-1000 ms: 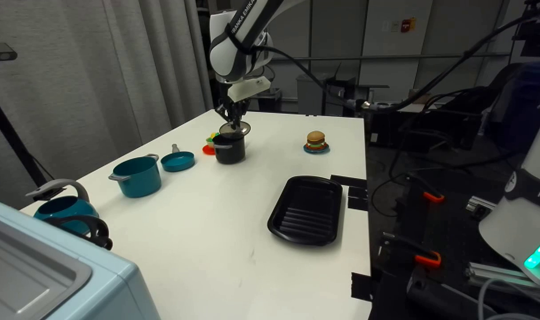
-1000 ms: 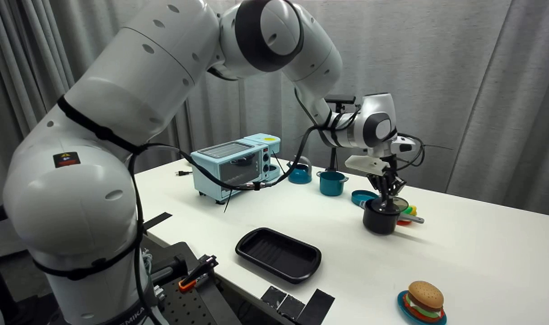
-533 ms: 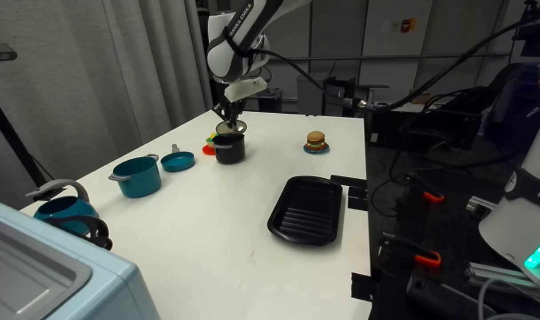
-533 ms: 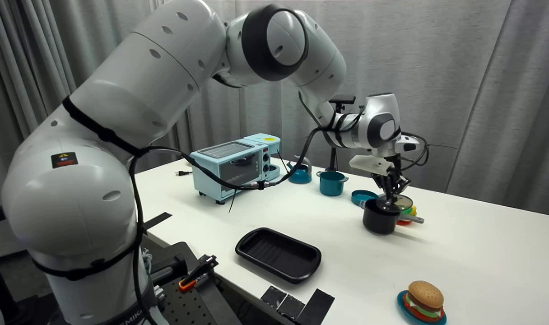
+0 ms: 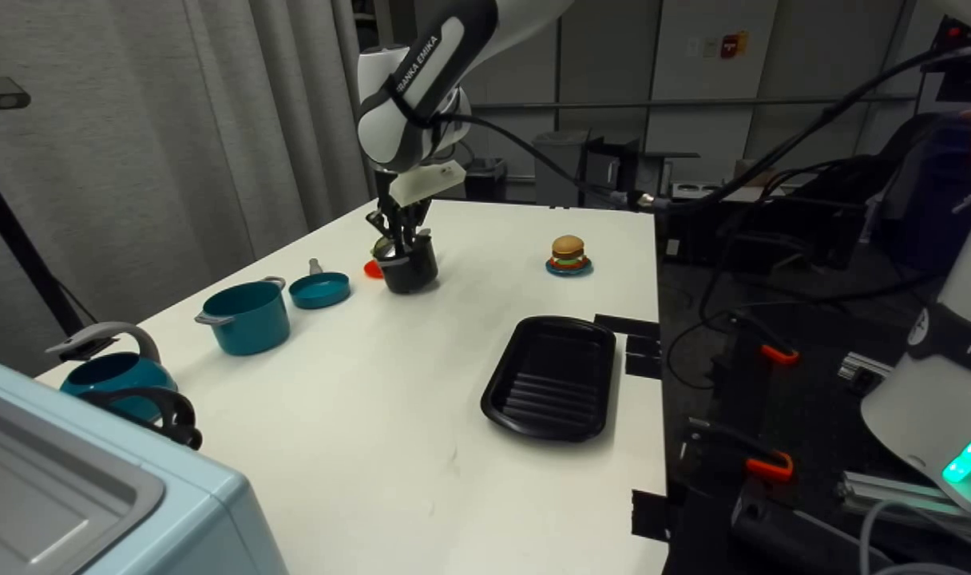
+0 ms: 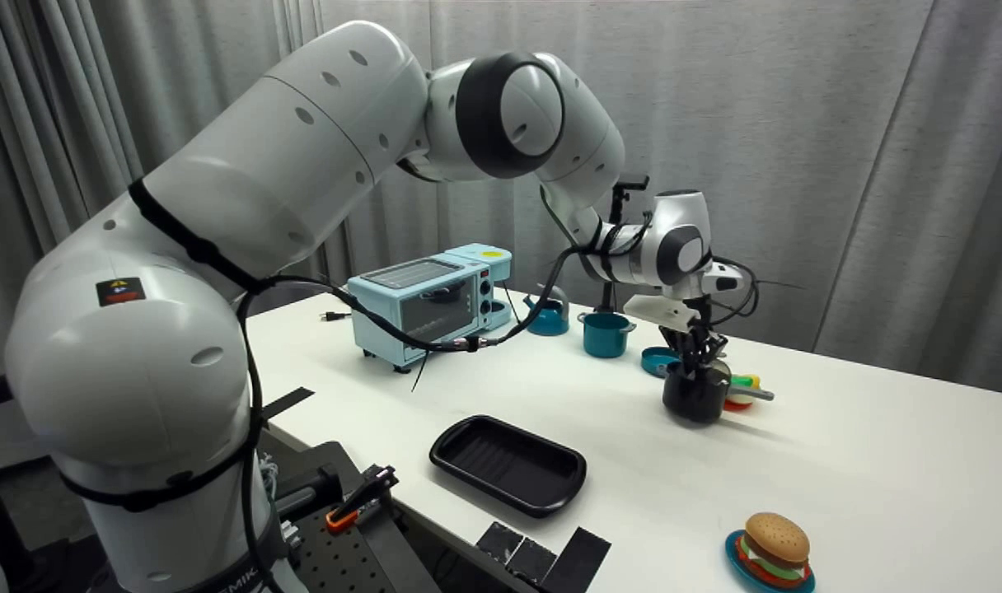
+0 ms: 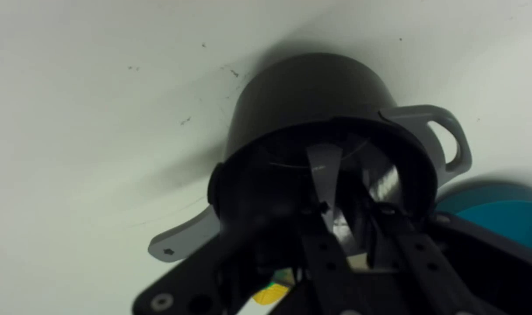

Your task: Put the lid on the black pot

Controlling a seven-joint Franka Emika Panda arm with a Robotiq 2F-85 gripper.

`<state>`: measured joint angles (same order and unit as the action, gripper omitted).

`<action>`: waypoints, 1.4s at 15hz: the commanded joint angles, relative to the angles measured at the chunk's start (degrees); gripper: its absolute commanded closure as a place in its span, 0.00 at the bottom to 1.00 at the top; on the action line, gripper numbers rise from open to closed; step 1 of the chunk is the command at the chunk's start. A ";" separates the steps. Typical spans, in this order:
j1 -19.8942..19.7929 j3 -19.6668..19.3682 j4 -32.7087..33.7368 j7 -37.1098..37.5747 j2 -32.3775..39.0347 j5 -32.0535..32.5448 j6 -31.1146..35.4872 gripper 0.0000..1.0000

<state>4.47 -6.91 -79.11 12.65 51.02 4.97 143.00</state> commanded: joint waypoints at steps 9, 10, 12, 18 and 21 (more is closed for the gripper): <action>0.93 0.72 -0.24 1.43 -1.62 -0.72 -0.43 0.00; 1.09 0.77 -0.77 1.44 -2.42 -0.70 -0.57 0.00; 1.84 0.83 -2.36 1.56 -4.61 -0.48 -0.88 0.00; 4.51 0.68 -8.22 2.54 -12.11 0.61 -1.29 0.00; 6.08 0.24 -12.26 3.26 -16.57 1.85 -1.73 0.00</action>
<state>9.06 -6.26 -85.44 13.99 40.43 5.07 142.79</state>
